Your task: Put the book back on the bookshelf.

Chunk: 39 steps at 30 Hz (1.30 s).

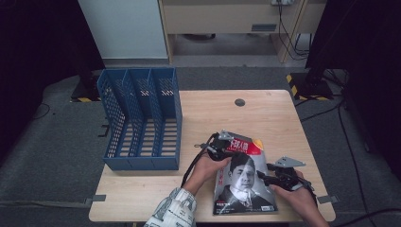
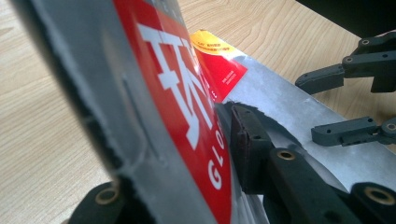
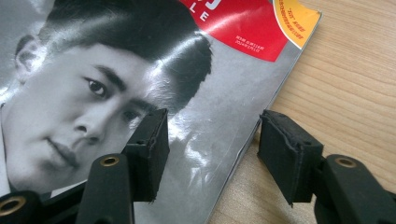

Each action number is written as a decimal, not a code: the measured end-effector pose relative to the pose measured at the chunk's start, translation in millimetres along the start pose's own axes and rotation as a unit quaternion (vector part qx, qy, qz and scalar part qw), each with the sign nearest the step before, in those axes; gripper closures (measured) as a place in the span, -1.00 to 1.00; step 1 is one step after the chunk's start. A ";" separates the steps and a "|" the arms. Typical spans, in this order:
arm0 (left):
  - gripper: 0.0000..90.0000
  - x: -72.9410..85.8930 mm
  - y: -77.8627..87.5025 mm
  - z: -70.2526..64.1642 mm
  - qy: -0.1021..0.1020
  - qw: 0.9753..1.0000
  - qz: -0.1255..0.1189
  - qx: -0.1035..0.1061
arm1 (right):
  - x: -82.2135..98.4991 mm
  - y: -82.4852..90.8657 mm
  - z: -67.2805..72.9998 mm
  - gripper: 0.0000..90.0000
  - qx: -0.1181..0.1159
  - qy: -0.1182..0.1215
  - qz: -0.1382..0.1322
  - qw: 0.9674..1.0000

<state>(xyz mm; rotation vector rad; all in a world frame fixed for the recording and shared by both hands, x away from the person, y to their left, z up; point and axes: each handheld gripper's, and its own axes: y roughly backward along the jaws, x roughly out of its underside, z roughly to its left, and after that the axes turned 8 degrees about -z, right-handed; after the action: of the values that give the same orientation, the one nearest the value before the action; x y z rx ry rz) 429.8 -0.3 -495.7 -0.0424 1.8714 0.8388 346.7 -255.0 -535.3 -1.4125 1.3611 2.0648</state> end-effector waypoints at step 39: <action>0.85 -14.8 8.9 -6.6 0.010 1.000 -0.024 0.004 | -6.1 2.8 -3.8 -0.33 0.023 -0.009 0.000 1.000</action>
<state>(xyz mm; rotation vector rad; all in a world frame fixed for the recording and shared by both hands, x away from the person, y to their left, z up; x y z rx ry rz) 427.9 -2.3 -477.4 -0.0909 1.8842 0.8007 349.9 -258.0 -529.0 -1.3721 1.3928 2.0267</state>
